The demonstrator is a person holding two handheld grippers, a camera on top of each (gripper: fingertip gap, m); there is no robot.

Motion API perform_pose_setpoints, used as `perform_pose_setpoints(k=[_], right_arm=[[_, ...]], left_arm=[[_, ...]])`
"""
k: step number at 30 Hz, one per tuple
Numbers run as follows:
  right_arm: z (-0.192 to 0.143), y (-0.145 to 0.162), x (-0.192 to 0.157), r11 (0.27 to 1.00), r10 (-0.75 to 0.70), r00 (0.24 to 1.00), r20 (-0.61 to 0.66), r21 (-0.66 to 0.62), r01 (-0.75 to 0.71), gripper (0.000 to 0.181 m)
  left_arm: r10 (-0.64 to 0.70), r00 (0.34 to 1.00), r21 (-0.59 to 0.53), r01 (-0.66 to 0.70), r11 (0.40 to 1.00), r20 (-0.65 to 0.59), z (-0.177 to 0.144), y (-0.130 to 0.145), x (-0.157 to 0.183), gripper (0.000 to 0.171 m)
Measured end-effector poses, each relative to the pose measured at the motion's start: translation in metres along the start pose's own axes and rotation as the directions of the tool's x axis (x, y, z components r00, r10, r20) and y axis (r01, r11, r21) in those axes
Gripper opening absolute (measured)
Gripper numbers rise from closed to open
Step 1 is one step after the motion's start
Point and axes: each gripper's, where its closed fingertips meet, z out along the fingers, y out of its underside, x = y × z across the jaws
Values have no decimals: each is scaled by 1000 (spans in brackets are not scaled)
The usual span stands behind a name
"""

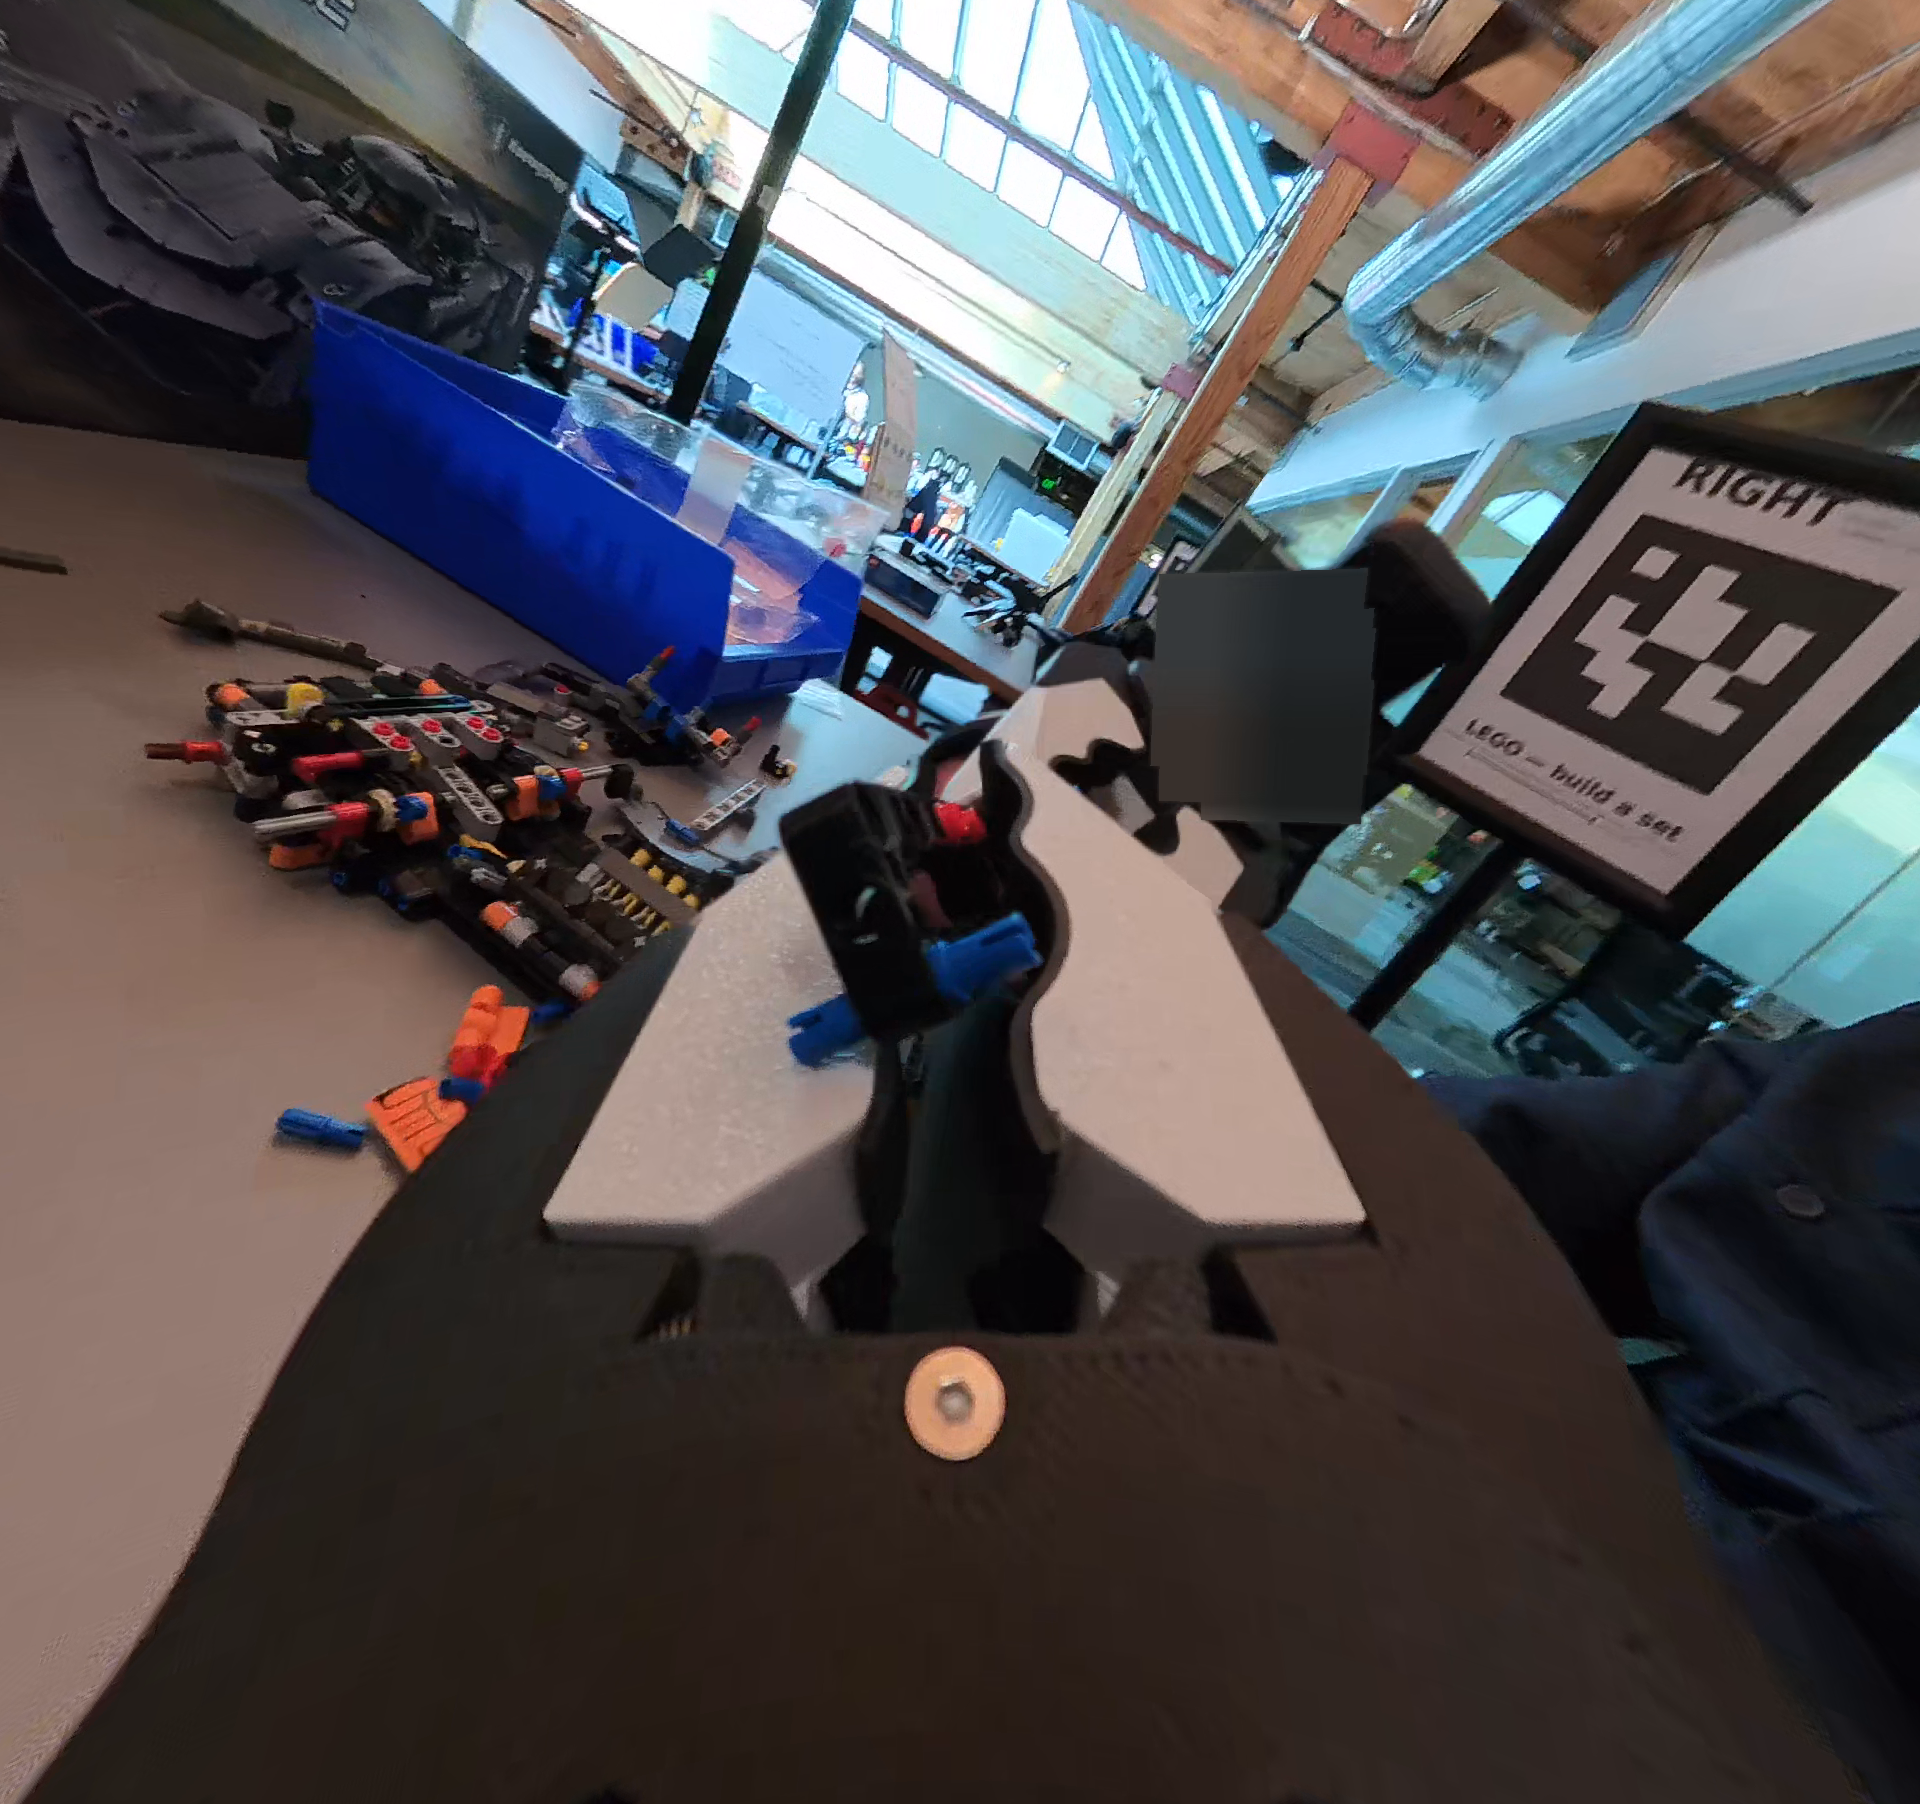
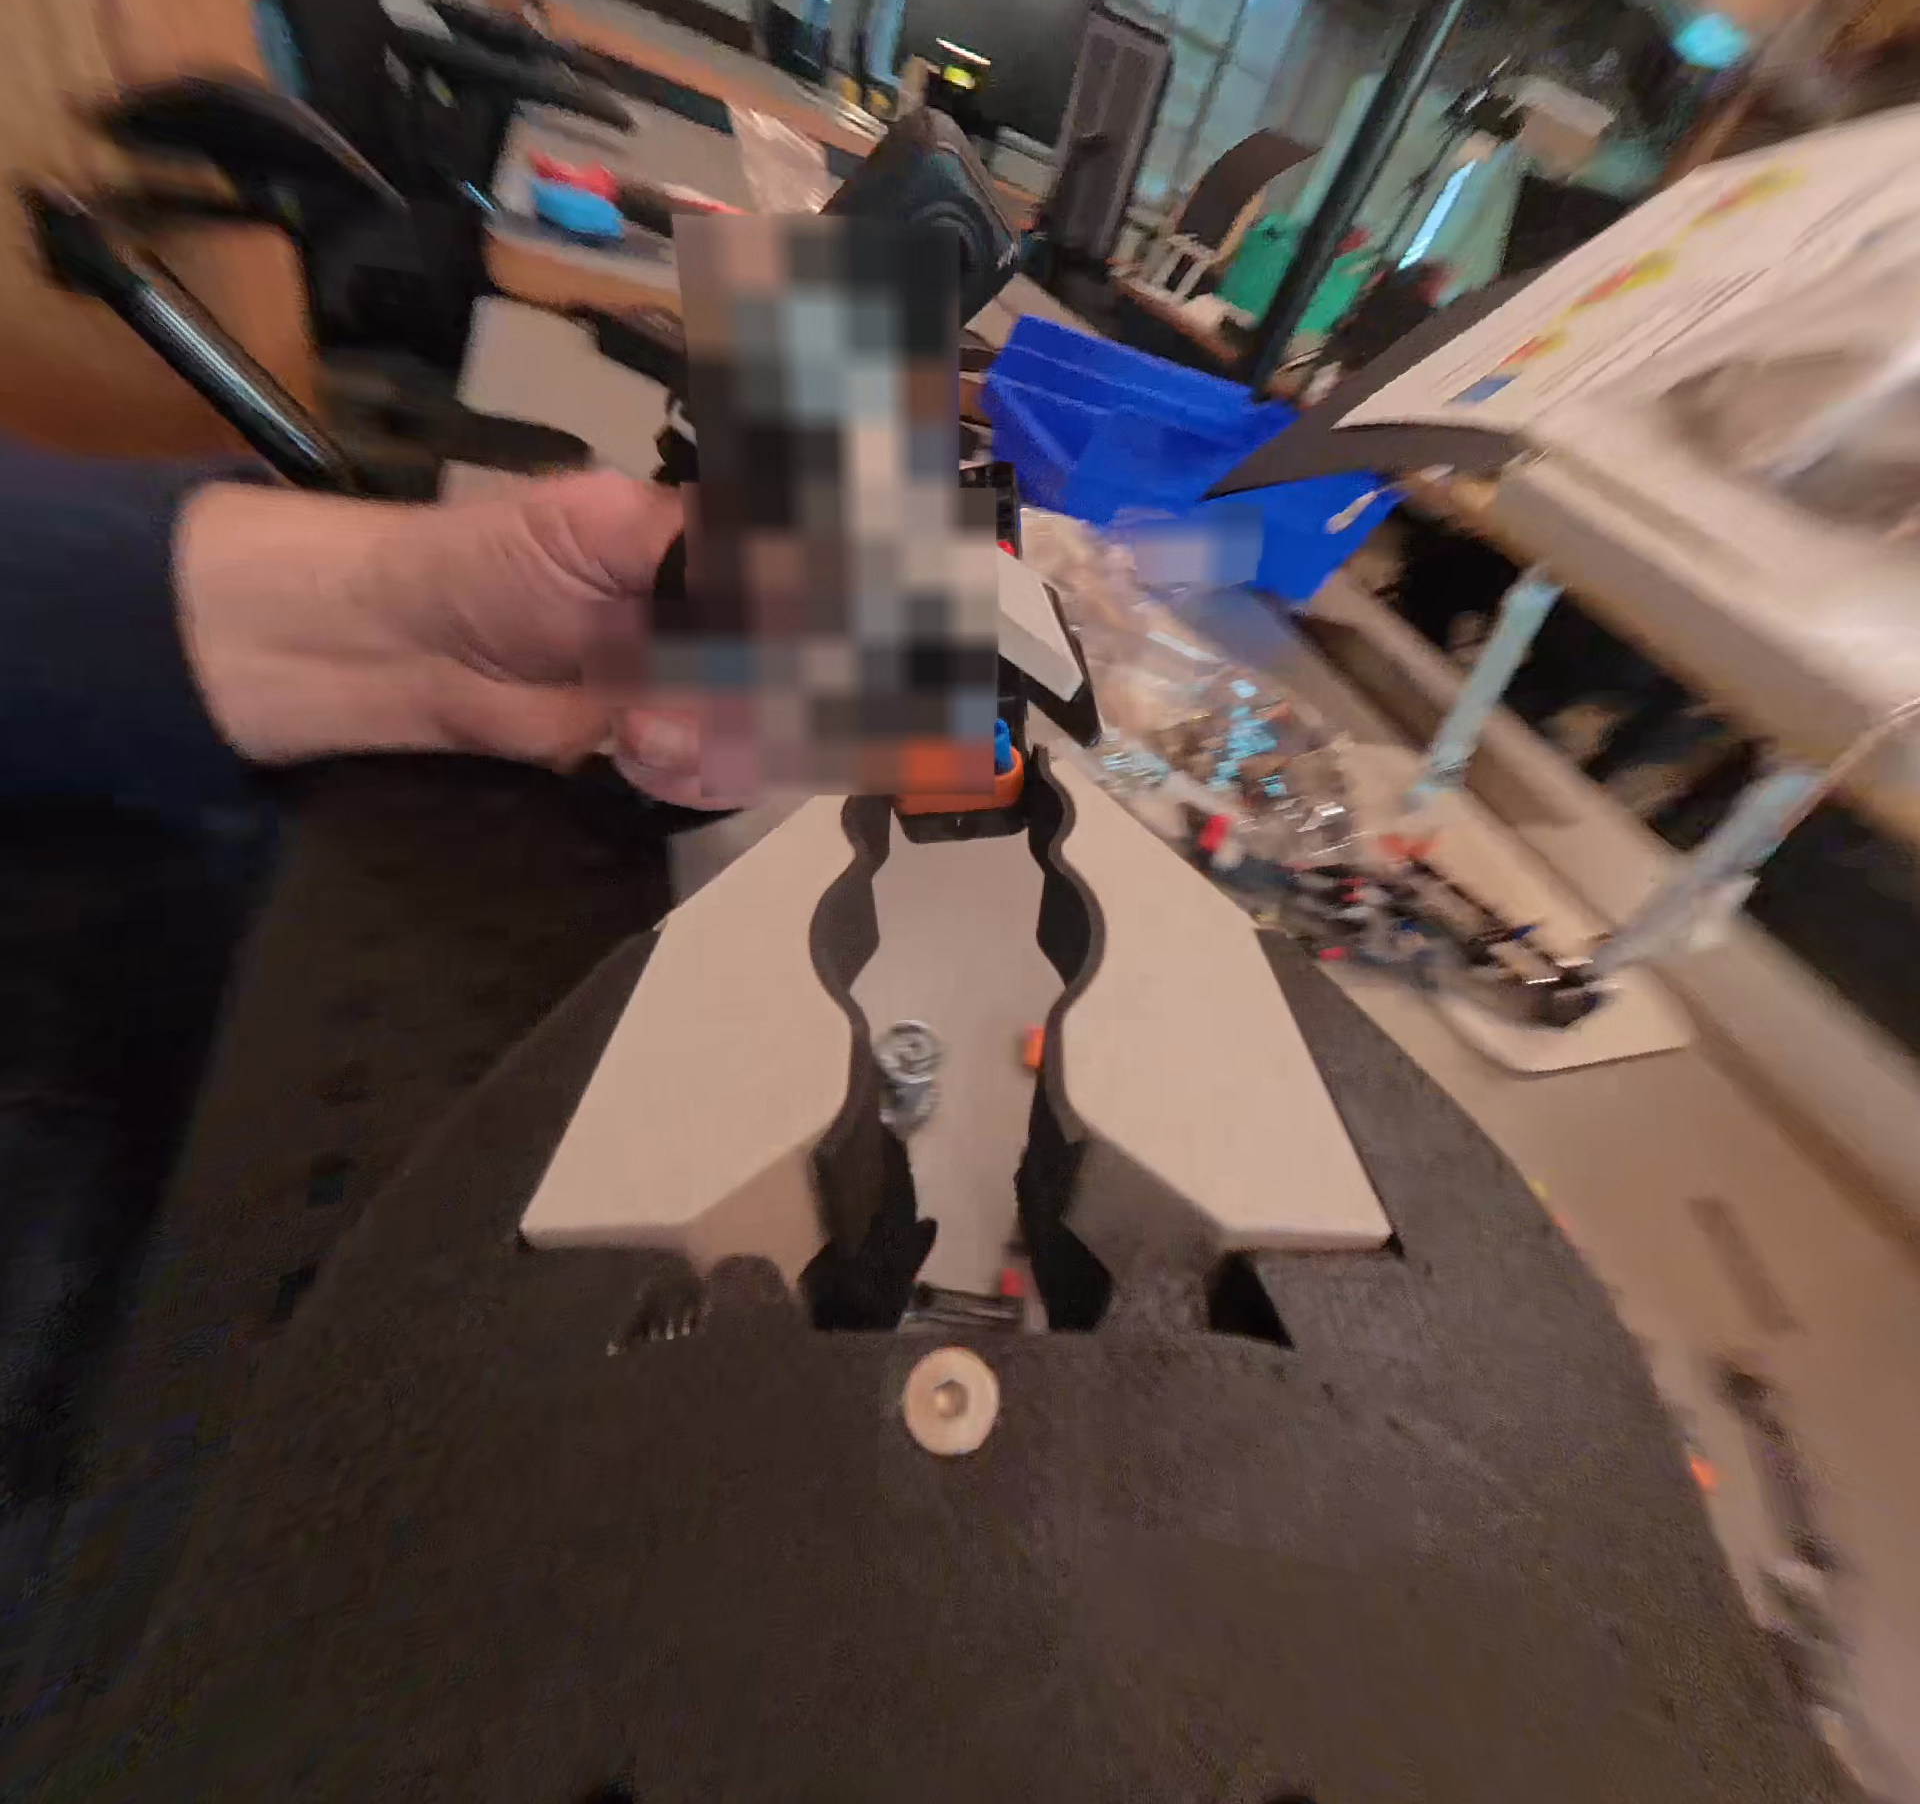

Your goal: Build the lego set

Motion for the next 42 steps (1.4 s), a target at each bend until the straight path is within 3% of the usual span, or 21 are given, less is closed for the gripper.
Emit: perform_pose_setpoints(k=[10, 17, 19, 21, 23, 27, 31, 35, 36, 39, 42], right_arm=[[4, 10, 9, 946, -292, 938, -186, -204, 253, 23], [6, 16, 12, 867, -456, 861, -224, -332, 372, 24], [6, 13, 9, 912, -367, 908, -201, -268, 309, 24], [3, 5, 6, 987, -120, 986, -115, -116, 106, 23], [-1, 3, 6, 998, 24, 998, -51, -54, -27, 22], [-3, 1, 5, 980, 198, 979, 51, -7, -198, 22], [-4, 4, 5, 923, 379, 913, 151, 7, -384, 23], [-5, 3, 6, 881, 460, 866, 194, 18, -472, 24], [-4, 4, 6, 900, 426, 889, 169, 17, -435, 24], [0, 5, 3, 993, 118, 993, 14, -29, -117, 23], [2, 7, 3, 995, -33, 997, -75, -92, 26, 22]], left_arm=[[-171, 985, 17, 171, 985, -20, 0, 1, -13, 9], [-269, 963, 13, 270, 963, -33, 0, 3, -20, 8], [-263, 964, 13, 264, 965, -40, -1, 3, -19, 8], [-212, 977, 10, 213, 977, -32, 0, 3, -15, 7], [-174, 984, 5, 174, 985, -31, 3, 3, -11, 8], [-104, 995, -6, 104, 995, 9, 4, 4, -11, 8], [-49, 998, -22, 50, 999, 50, 5, 5, -13, 8], [-22, 997, -25, 24, 999, 69, 6, 4, -15, 8], [-32, 997, -23, 34, 999, 65, 6, 4, -15, 9], [-65, 997, -7, 65, 998, 45, 3, 2, -15, 8], [-115, 993, 3, 115, 993, 34, 2, 2, -18, 8]])
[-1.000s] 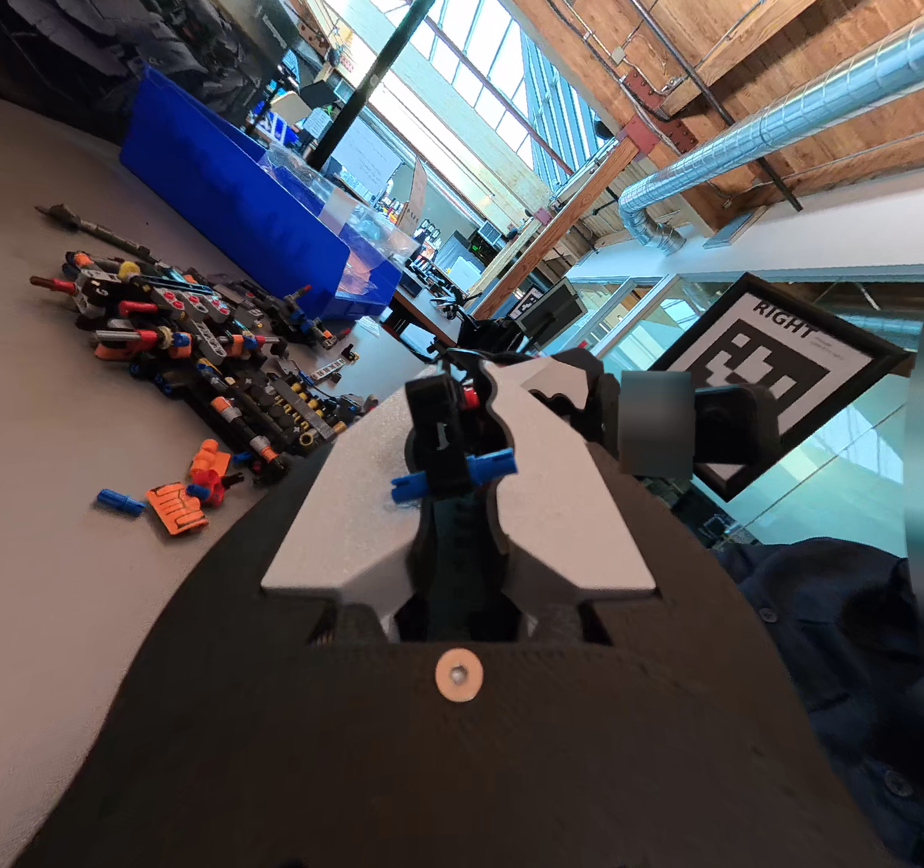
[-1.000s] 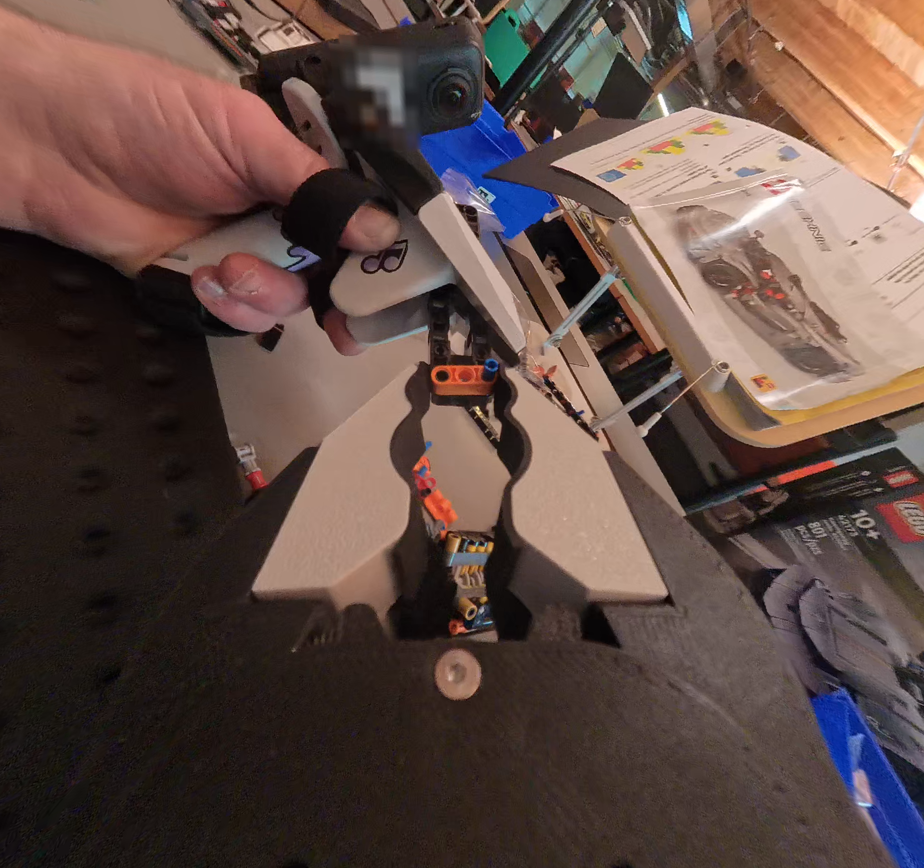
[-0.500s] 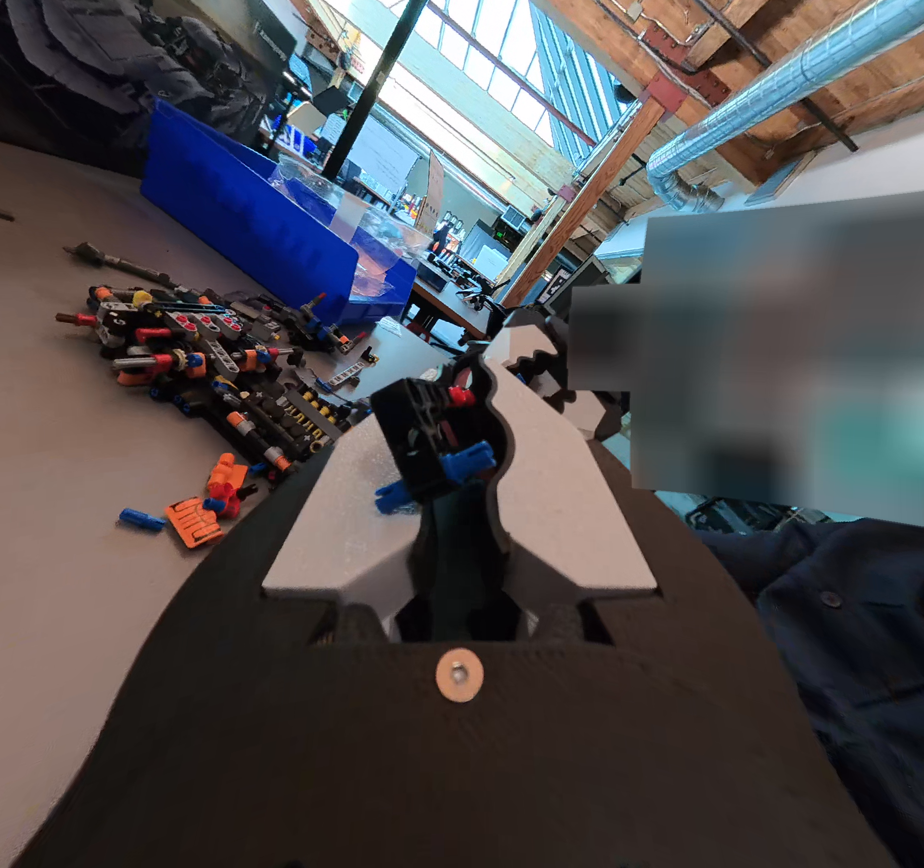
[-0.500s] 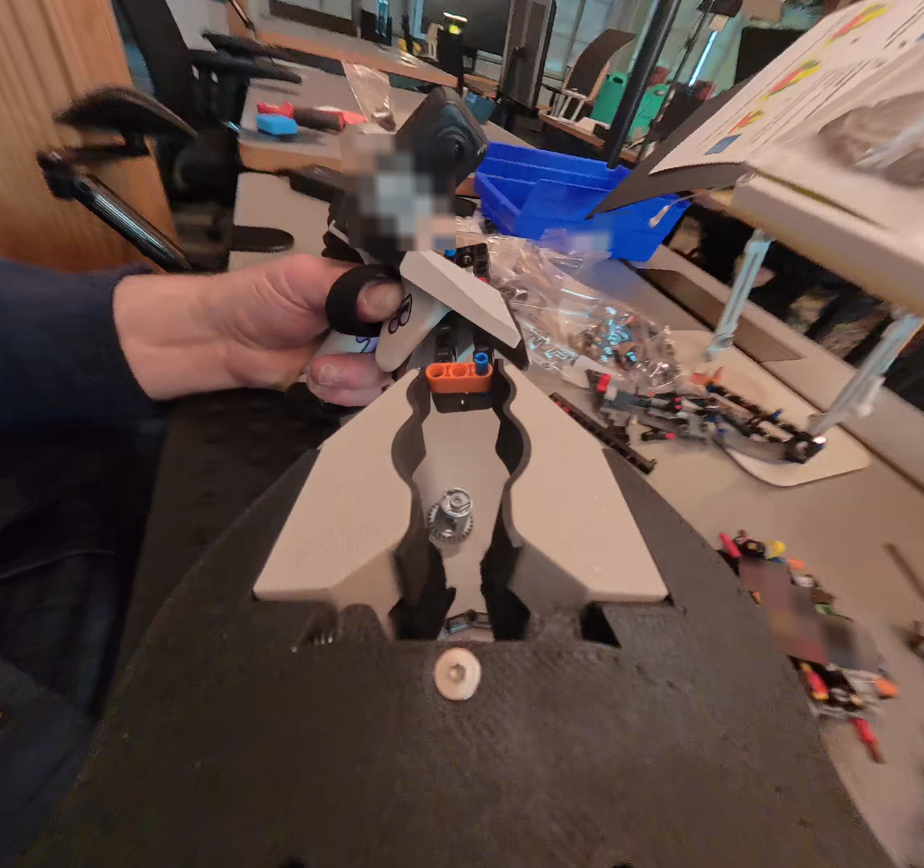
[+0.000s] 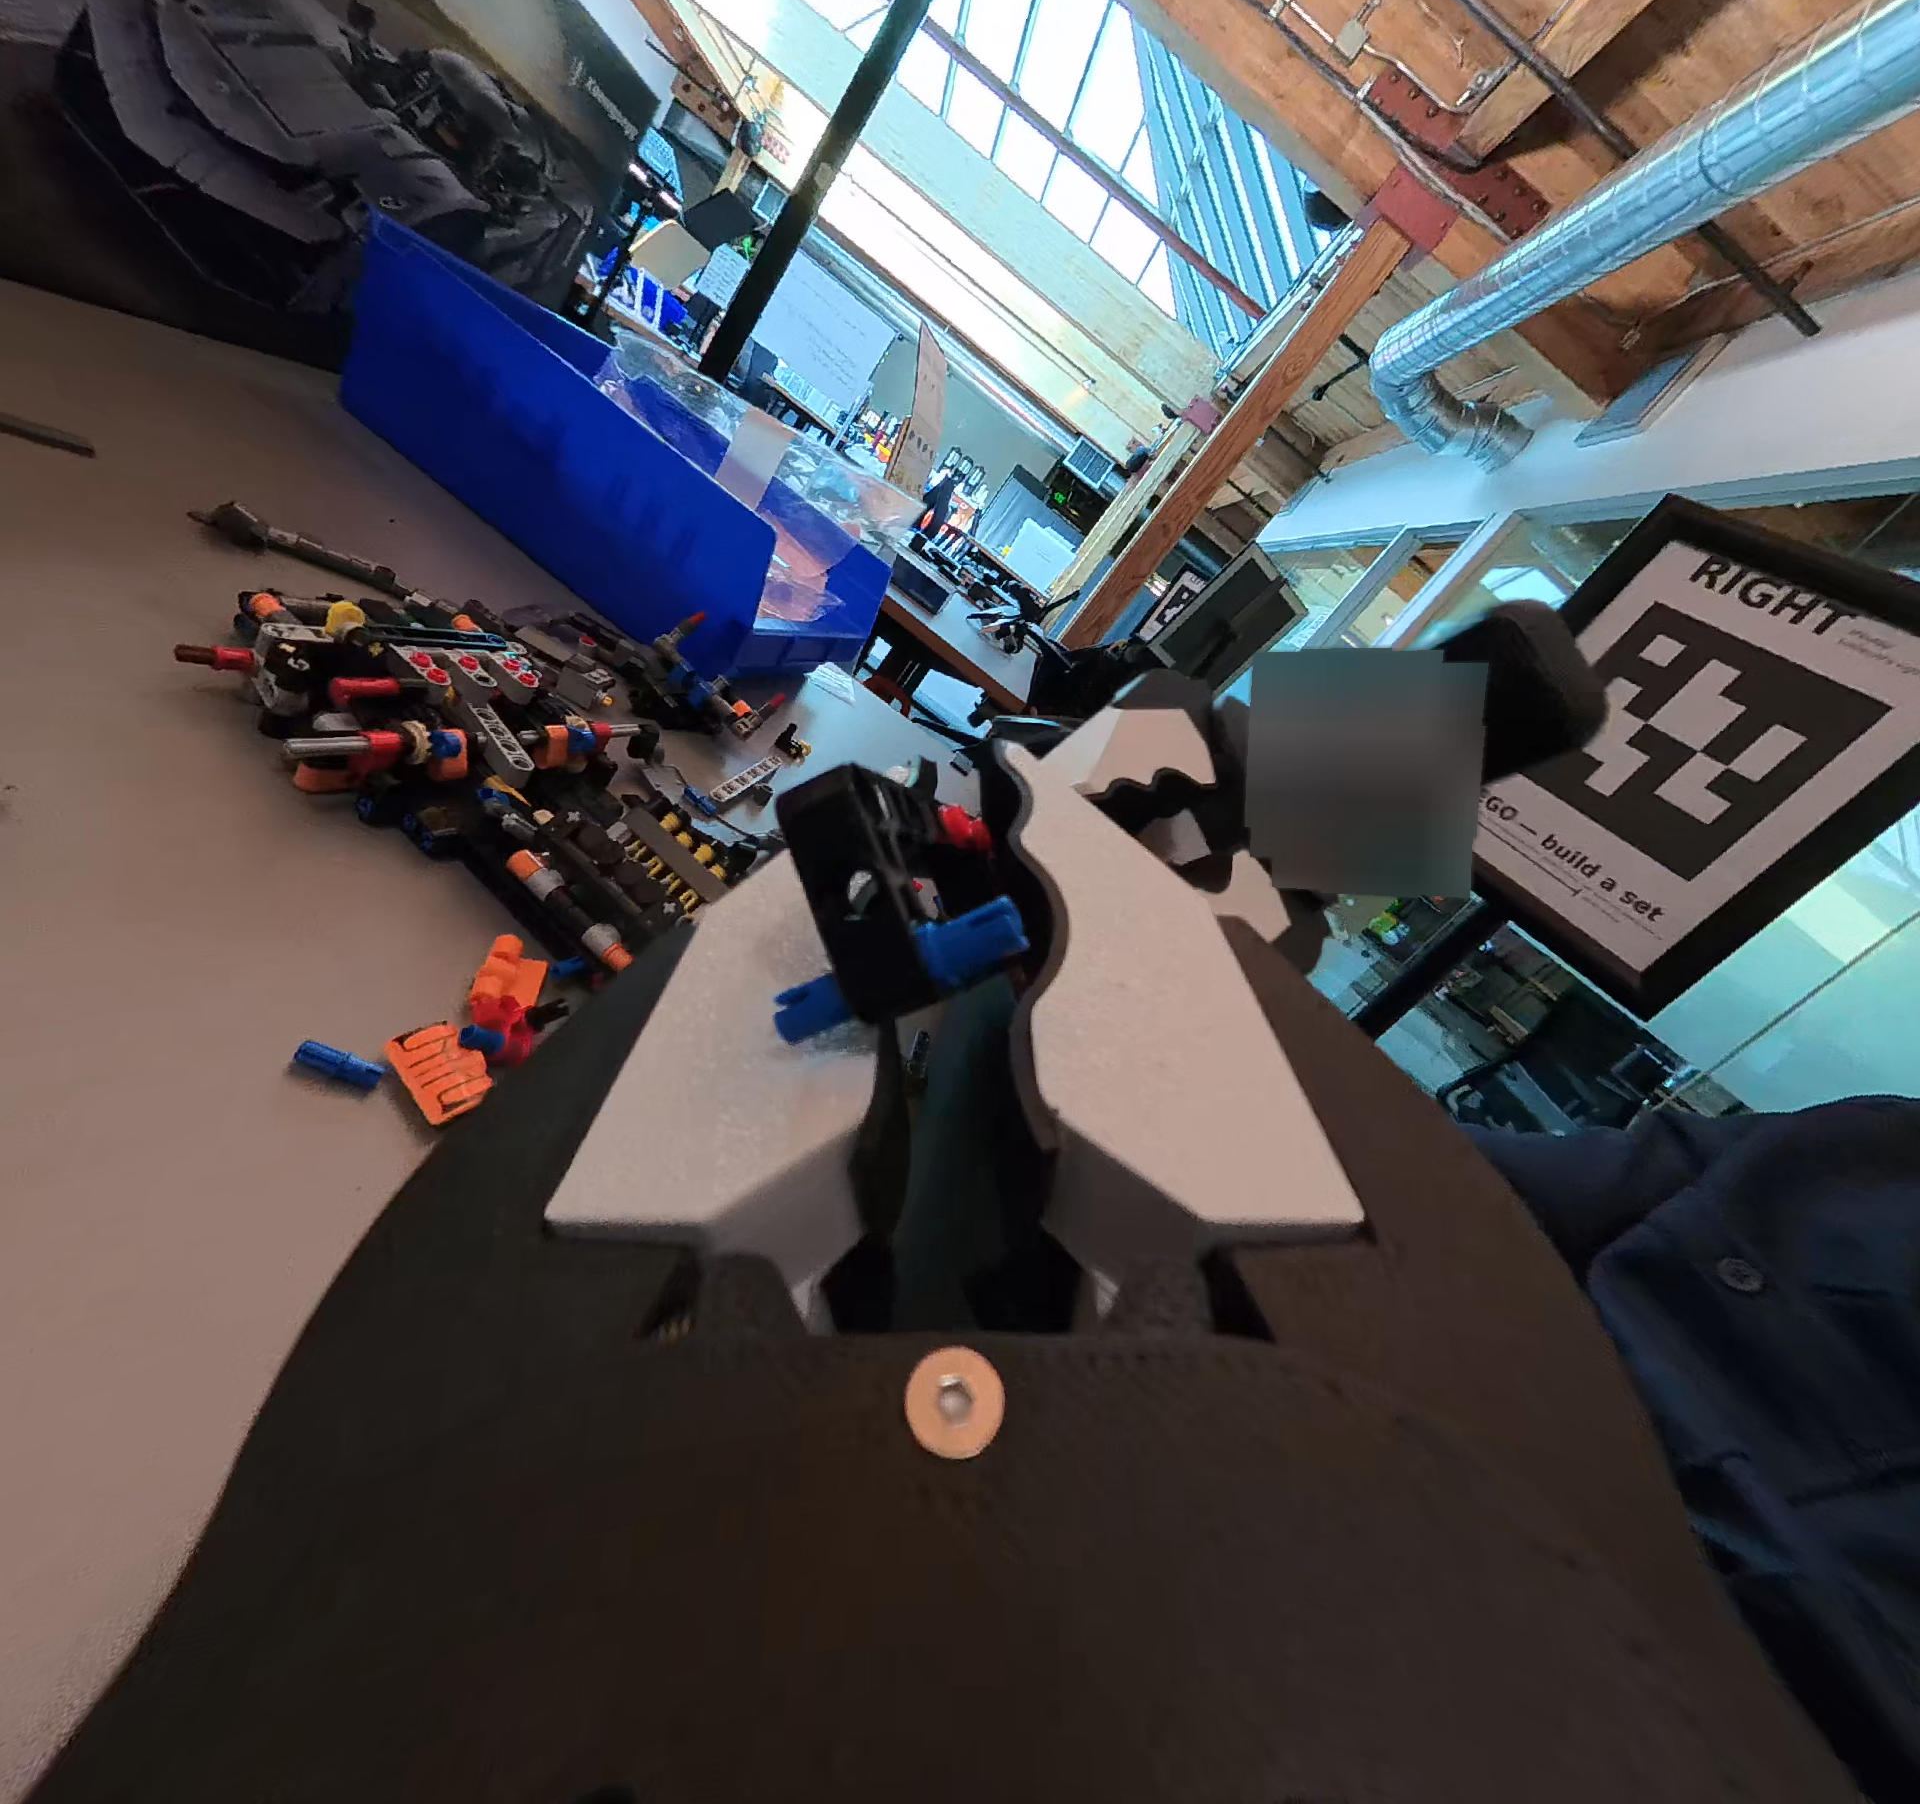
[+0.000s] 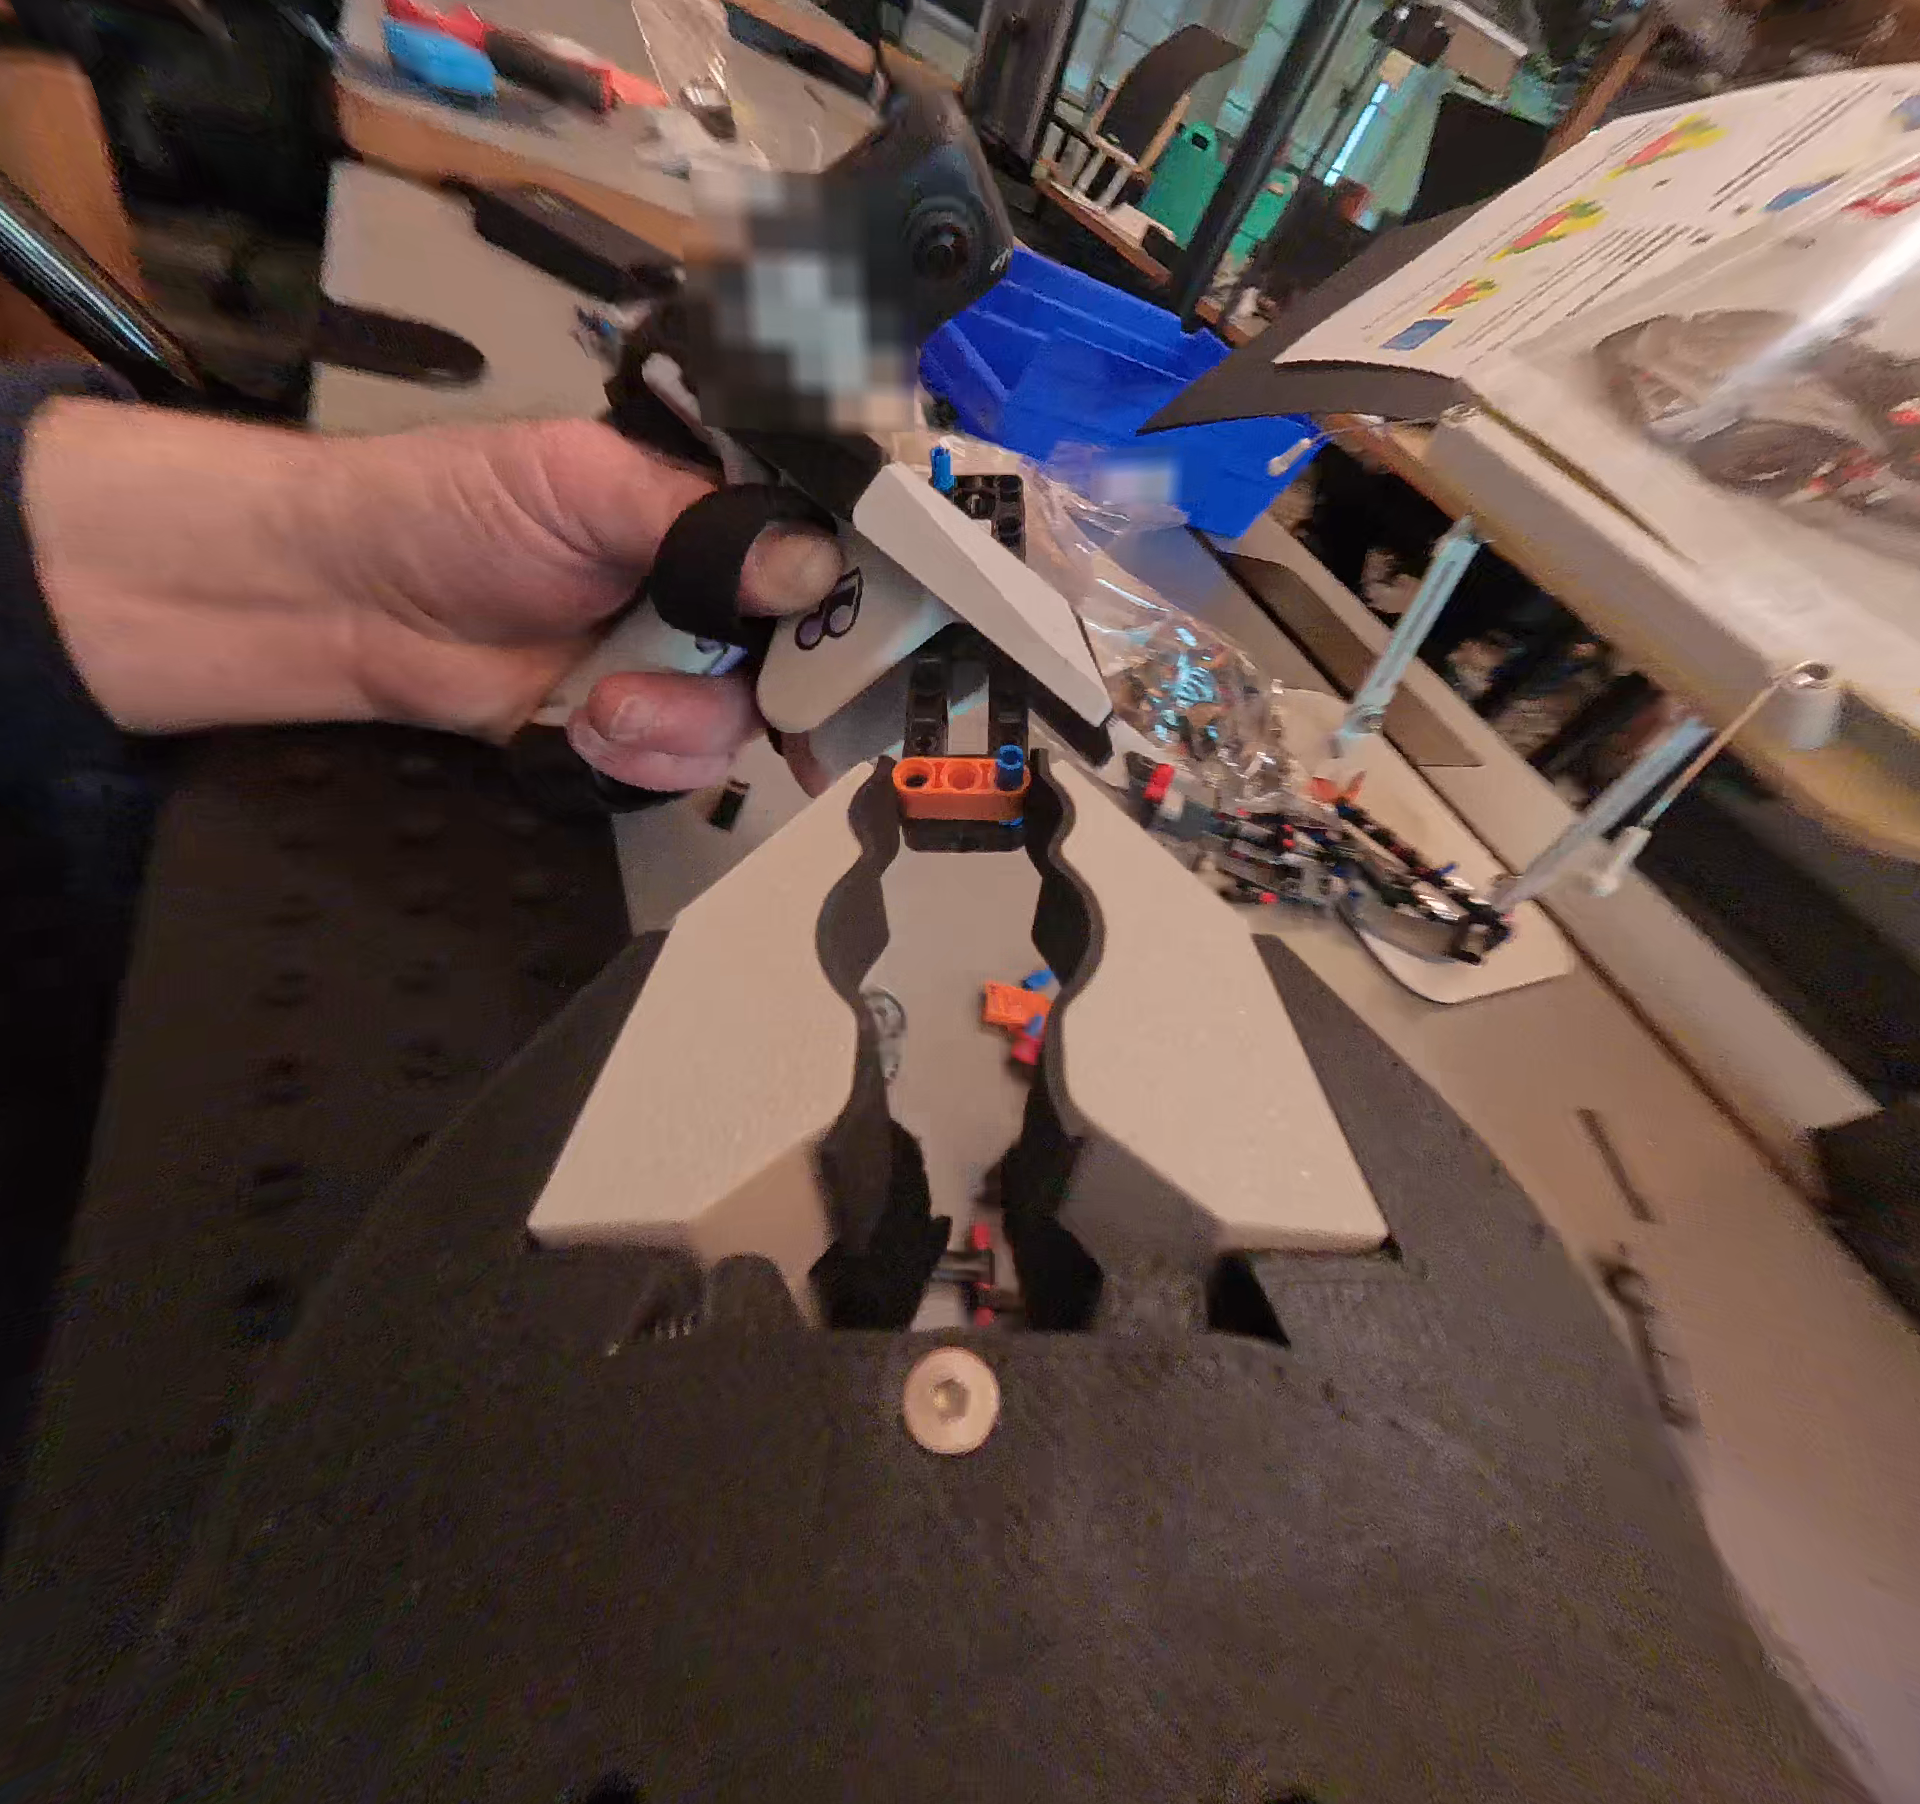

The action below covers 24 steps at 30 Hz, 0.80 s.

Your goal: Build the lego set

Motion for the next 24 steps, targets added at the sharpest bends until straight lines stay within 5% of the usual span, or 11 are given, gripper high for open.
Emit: perform_pose_setpoints(k=[8, 10, 13, 16, 24], right_arm=[[4, 3, 0, 937, -335, 925, -181, -169, 306, 22], [6, -8, -9, 904, -425, 883, -200, -148, 402, 22], [10, 6, 1, 937, -330, 924, -195, -183, 296, 22], [-3, 2, 14, 989, -144, 978, -153, -60, 136, 23], [1, 30, 22, 989, 112, 993, -42, -89, -116, 24]], left_arm=[[-48, 999, 6, 48, 999, 25, -1, 0, -9, 8], [-57, 984, -60, 68, 996, 170, 1, 12, -32, 6], [20, 992, -44, -14, 999, 127, 6, 8, -17, 7], [-75, 993, 58, 69, 996, 97, -7, -8, -23, 7], [-31, 991, 113, 16, 993, 132, -16, -18, -24, 7]])
